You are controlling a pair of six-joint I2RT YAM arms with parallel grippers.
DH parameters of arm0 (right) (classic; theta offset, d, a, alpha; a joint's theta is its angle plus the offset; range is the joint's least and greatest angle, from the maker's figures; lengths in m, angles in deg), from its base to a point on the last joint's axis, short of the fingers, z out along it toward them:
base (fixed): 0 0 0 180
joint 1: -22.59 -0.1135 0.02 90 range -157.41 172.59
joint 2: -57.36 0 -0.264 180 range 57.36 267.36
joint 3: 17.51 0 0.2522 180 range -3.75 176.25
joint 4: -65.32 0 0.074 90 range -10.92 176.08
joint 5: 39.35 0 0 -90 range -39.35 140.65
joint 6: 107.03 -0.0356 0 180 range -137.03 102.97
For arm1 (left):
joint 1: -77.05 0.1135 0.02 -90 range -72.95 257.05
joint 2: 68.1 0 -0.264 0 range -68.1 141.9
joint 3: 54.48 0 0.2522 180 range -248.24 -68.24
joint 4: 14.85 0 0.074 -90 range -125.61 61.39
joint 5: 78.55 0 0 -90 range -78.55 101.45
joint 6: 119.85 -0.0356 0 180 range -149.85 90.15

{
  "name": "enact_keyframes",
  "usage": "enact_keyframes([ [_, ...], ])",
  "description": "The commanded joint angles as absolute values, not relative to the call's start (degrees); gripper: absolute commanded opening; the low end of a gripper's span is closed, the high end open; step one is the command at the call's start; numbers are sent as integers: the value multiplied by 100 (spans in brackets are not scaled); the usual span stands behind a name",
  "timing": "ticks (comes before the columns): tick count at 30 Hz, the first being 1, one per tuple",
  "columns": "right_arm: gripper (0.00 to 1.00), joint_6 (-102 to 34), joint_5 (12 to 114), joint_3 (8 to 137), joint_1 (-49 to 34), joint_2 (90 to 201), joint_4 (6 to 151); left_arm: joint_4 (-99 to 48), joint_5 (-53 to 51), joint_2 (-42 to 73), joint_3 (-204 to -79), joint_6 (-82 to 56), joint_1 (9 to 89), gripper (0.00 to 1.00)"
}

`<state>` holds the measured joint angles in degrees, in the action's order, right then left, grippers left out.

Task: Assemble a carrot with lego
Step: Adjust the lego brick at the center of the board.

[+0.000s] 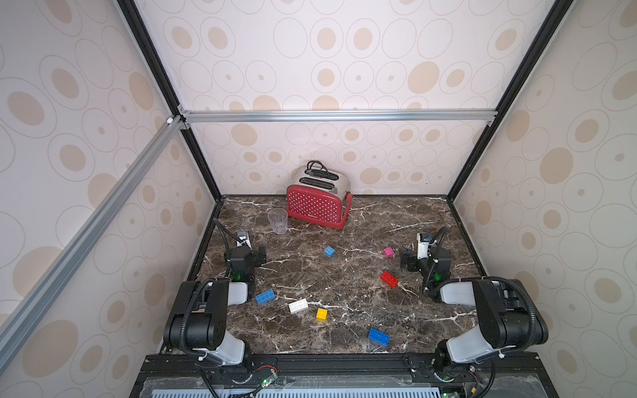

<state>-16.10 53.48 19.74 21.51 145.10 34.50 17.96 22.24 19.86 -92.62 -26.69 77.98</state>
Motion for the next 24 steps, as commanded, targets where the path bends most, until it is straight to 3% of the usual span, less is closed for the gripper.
enact_keyframes([
  [1, 100, -1541, 5355, 2065, 2174, 14553, 3425, 1878, 2248, 2005, -9270, -2684, 7819, 99],
  [11, 100, -1486, 5403, 2041, 2154, 14431, 3303, 1779, 2318, 1875, -9316, -2659, 7811, 99],
  [20, 100, -2623, 3659, 3967, 1256, 13206, 8352, -1894, 2431, 638, -10760, -2414, 7513, 99],
  [24, 98, -3996, 3771, 4233, 696, 13042, 9737, -2760, 2441, 353, -10967, -2245, 7082, 99],
])
